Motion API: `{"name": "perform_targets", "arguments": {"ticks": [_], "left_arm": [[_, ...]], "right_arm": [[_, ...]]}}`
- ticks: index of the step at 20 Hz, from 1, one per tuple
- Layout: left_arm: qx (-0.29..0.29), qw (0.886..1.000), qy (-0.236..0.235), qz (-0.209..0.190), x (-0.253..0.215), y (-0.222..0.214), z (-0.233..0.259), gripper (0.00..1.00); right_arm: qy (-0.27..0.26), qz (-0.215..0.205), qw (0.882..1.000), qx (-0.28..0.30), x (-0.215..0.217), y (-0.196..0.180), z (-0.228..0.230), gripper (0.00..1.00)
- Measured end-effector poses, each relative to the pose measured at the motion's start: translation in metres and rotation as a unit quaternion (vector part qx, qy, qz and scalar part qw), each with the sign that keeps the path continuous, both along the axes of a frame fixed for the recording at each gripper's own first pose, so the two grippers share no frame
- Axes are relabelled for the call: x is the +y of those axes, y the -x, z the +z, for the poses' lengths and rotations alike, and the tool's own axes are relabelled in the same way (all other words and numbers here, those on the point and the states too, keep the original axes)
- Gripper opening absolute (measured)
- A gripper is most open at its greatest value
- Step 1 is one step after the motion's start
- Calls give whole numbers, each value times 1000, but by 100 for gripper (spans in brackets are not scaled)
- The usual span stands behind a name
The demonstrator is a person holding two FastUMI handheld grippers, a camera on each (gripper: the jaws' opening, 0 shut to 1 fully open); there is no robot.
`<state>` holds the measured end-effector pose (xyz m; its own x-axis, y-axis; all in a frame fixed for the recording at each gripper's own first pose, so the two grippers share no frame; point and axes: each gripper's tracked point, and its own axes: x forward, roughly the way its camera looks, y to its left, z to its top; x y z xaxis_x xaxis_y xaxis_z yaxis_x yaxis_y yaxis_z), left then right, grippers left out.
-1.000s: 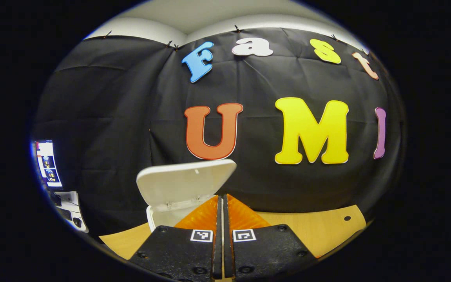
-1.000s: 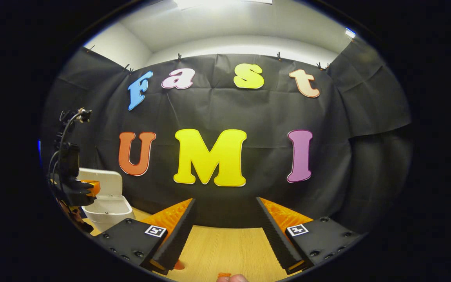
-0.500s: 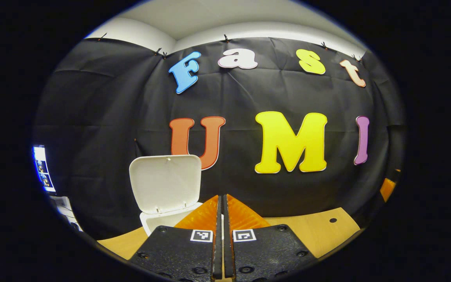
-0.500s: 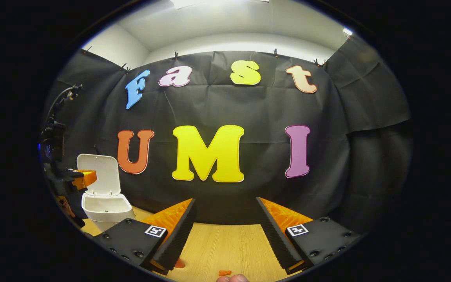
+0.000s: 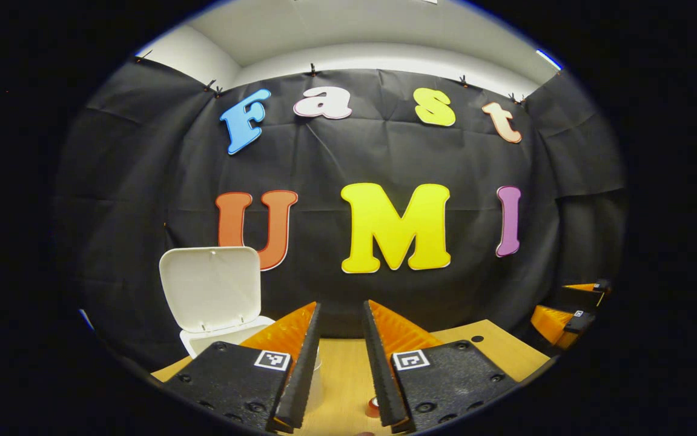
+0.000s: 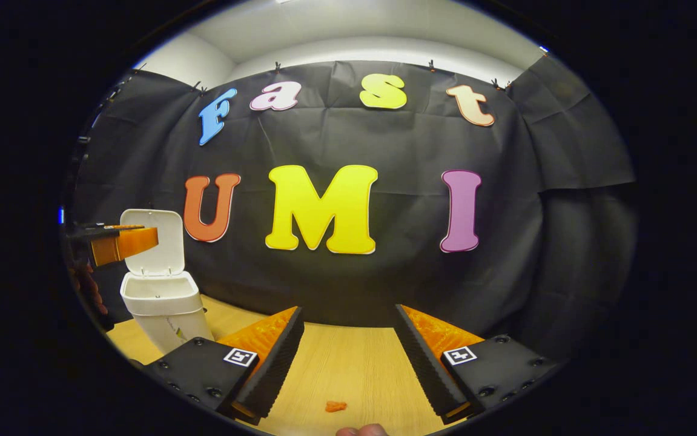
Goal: Press the lid of the desktop garbage bin to open it, pick up the crumpled paper on the desktop and throw it into the bin, then pick up the pop can on the desktop and drop it into the bin, and finally close the garbage bin lid.
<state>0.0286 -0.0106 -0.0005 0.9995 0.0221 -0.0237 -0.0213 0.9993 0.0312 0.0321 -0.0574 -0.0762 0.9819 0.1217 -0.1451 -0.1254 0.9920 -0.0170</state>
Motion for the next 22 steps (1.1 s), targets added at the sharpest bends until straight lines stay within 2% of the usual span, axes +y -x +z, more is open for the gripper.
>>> {"name": "perform_targets", "arguments": {"ticks": [1,2,4,6,8,15,21,22], "left_arm": [[1,1000,1,-6,-5,3,-1,50],[3,1000,4,-12,-10,5,-2,65],[2,1000,8,-12,-13,10,-4,72],[0,1000,14,-12,-14,14,-4,83],[0,1000,15,-5,-11,17,-3,100],[20,999,19,22,2,32,-6,100],[31,998,4,56,23,51,-2,100],[32,998,2,62,26,56,-1,100]], "right_arm": [[0,3,1000,5,-1,2,-6,95],[-3,7,1000,11,-1,3,-13,95],[-9,17,1000,24,-1,7,-28,95],[-9,19,999,37,-4,10,-43,95],[-7,18,998,55,-8,14,-64,95],[-6,15,987,158,-17,13,-164,95],[3,28,967,252,-19,16,-253,94],[0,28,962,270,-19,15,-269,96]]}}
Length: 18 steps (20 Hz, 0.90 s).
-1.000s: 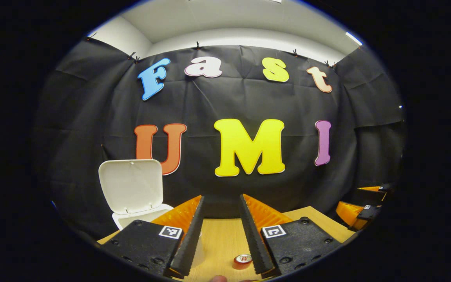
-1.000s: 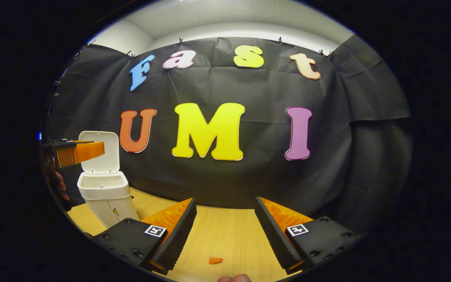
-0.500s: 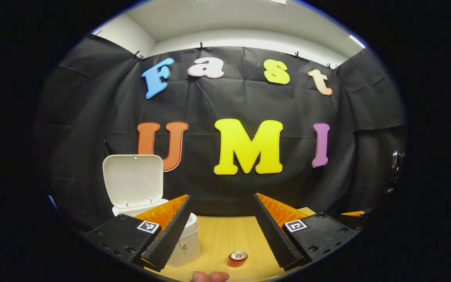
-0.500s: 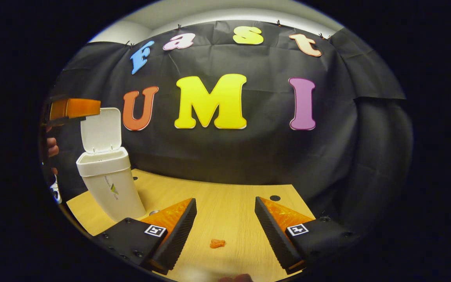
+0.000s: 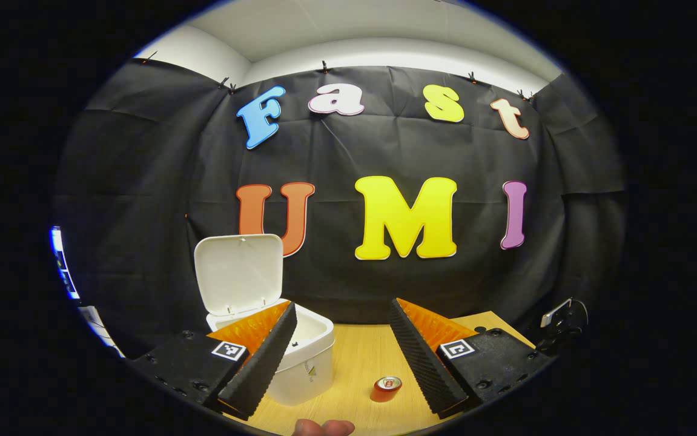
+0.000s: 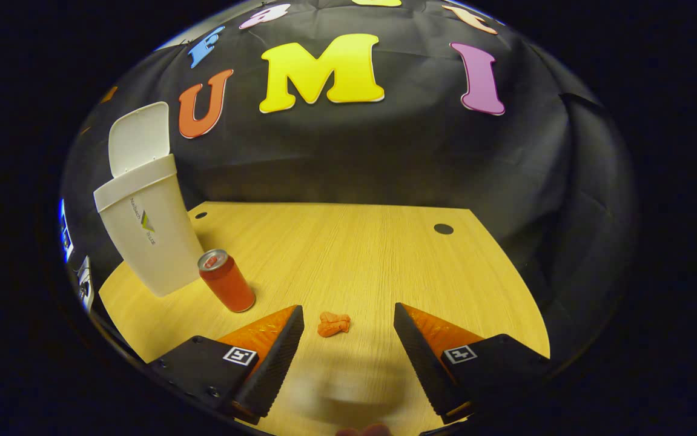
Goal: Press the lid of the desktop garbage bin to open it, pick up the crumpled paper on the desktop and throw it into the bin, then pick up the pop can on the desktop and drop it into the bin, and finally close the garbage bin lid.
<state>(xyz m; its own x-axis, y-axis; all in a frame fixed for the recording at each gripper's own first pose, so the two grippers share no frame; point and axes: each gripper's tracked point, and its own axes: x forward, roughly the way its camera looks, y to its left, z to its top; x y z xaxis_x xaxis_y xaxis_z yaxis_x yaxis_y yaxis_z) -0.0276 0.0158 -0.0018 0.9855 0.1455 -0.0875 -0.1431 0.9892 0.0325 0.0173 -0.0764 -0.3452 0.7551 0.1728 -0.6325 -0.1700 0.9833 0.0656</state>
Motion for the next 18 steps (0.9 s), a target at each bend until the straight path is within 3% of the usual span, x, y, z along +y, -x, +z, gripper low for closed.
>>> {"name": "perform_targets", "arguments": {"ticks": [9,18], "left_arm": [[32,999,-8,24,11,20,-6,100],[44,997,-14,61,41,29,-10,100]], "right_arm": [[4,28,997,69,26,-30,-64,96],[24,36,993,112,39,-39,-99,94]]}}
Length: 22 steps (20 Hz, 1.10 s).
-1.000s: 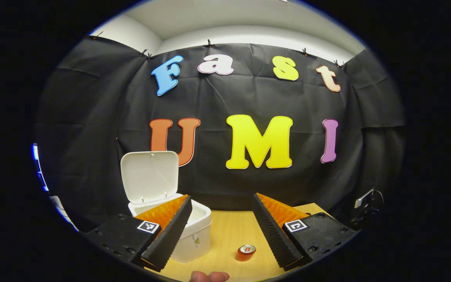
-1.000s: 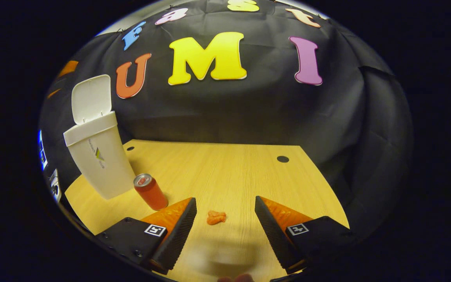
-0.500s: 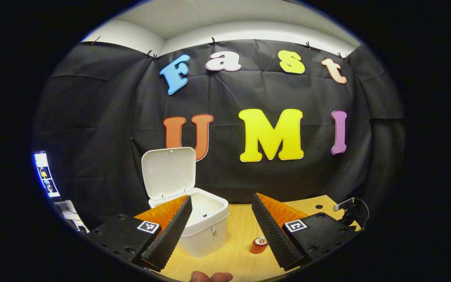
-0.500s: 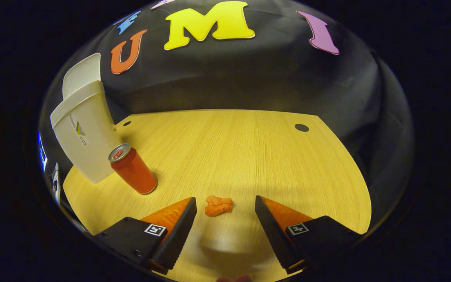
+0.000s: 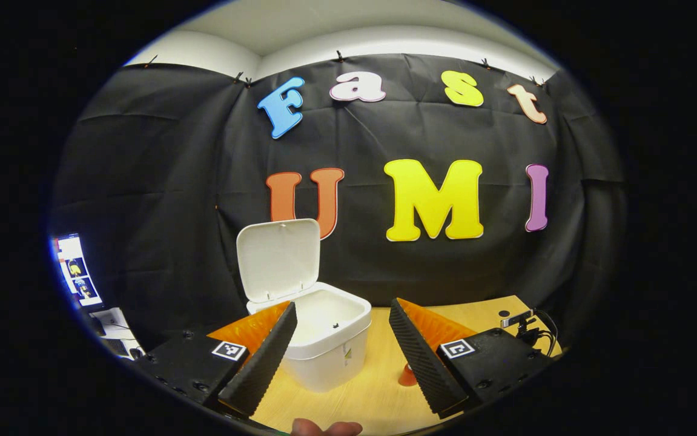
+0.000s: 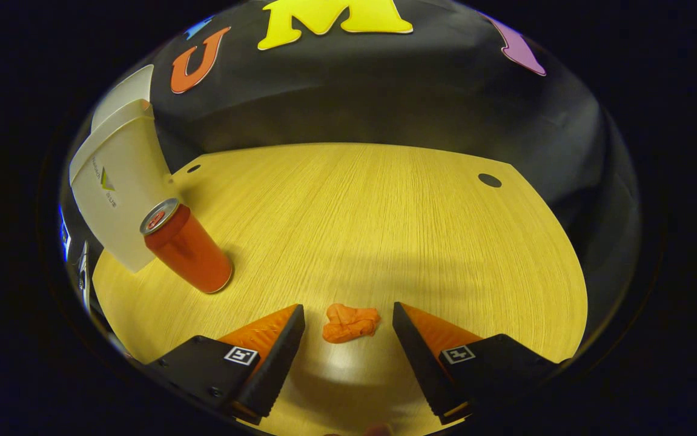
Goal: Press the lid of the desktop garbage bin to open it, pick up the crumpled paper on the desktop and throw it into the bin, then pick up the pop can on the desktop and drop it into the bin, and finally close the garbage bin lid.
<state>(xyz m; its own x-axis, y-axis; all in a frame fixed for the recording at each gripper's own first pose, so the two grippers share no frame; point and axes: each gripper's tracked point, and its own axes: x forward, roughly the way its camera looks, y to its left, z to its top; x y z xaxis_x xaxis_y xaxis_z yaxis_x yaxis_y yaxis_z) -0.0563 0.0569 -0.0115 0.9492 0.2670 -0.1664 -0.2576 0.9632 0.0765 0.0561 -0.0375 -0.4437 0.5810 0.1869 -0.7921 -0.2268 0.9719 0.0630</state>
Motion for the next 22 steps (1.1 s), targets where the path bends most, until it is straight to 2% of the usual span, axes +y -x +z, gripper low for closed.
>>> {"name": "perform_targets", "arguments": {"ticks": [2,4,5,6,9,10,12,13,17,18,19,21,22], "left_arm": [[1,1000,2,7,6,2,0,100],[1,1000,4,11,11,2,1,100],[0,1000,3,13,13,2,2,100],[-1,1000,1,14,15,1,3,100],[1,1000,3,17,20,1,2,100],[1,1000,1,17,22,2,2,100],[-1,1000,-1,17,25,2,4,100],[-1,1000,-1,17,26,2,3,100],[-2,1000,5,13,26,3,3,100],[-2,1000,5,10,25,3,3,100],[-1,1000,7,6,24,4,0,100],[-2,1000,11,2,24,5,-1,100],[-3,1000,14,0,26,5,-2,100]], "right_arm": [[4,-3,1000,7,-1,0,-5,90],[6,-10,1000,20,-1,5,-11,74],[12,-12,1000,26,-3,4,-10,74],[17,-11,999,25,-6,4,-13,59],[26,-7,999,26,-9,-2,-12,53],[27,-9,999,31,-8,-1,-13,27],[28,-9,999,32,-10,1,-12,27],[25,-4,999,35,-7,2,-10,10],[22,12,999,28,3,9,5,12],[18,13,999,25,7,9,12,9],[8,13,1000,26,12,12,24,12],[-11,10,1000,12,21,12,53,10],[-19,11,1000,2,27,11,69,12]]}}
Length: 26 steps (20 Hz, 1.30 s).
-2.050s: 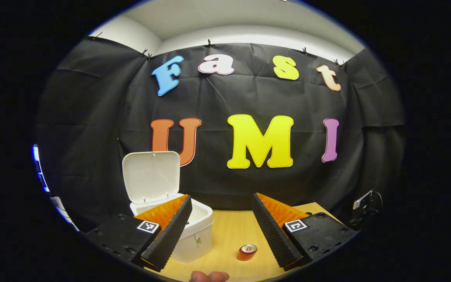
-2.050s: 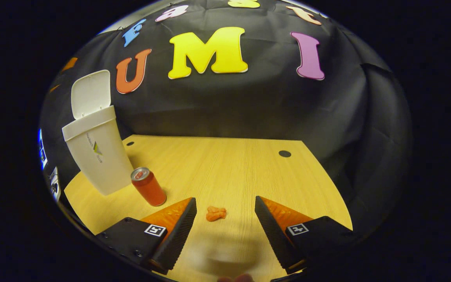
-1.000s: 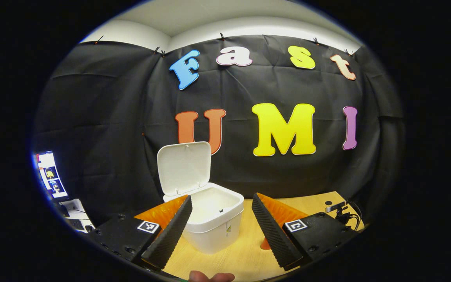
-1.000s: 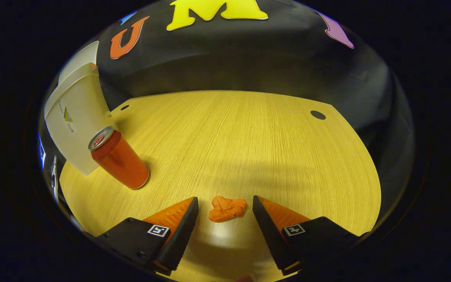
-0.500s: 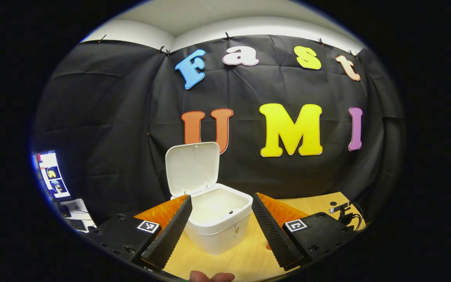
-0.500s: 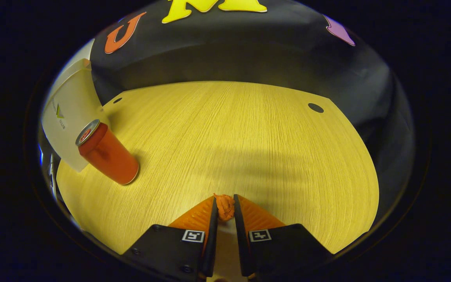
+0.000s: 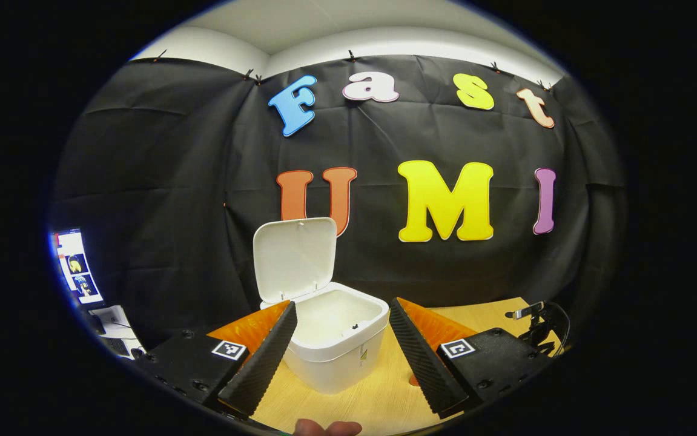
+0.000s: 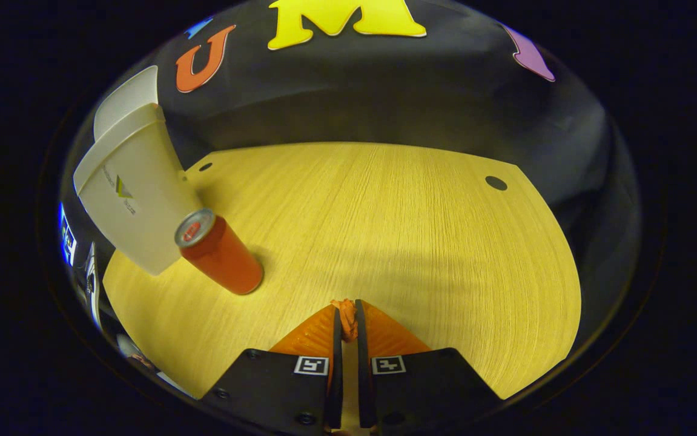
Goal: Press the lid of the desktop garbage bin to open it, pick up the crumpled paper on the desktop and throw it into the bin, then pick up the pop can on the desktop and drop it into the bin, and finally close the garbage bin lid.
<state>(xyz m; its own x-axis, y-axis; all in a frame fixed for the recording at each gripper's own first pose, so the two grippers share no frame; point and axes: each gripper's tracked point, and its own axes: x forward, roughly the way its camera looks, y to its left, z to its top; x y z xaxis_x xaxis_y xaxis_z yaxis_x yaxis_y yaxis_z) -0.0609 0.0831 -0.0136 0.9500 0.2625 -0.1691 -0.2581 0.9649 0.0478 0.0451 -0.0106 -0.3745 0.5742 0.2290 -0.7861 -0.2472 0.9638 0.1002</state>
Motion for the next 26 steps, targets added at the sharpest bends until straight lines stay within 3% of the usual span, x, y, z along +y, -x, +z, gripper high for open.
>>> {"name": "perform_targets", "arguments": {"ticks": [8,15,19,26], "left_arm": [[5,1000,29,-3,16,1,-21,100],[15,999,31,-1,36,13,-30,100],[17,999,29,14,54,24,-35,100],[33,998,16,51,95,52,-42,100]], "right_arm": [[-58,37,992,-109,53,-24,153,11],[-100,97,973,-186,135,-44,254,11],[-131,133,959,-212,199,-52,286,11],[-148,189,950,-201,289,-54,279,11]]}}
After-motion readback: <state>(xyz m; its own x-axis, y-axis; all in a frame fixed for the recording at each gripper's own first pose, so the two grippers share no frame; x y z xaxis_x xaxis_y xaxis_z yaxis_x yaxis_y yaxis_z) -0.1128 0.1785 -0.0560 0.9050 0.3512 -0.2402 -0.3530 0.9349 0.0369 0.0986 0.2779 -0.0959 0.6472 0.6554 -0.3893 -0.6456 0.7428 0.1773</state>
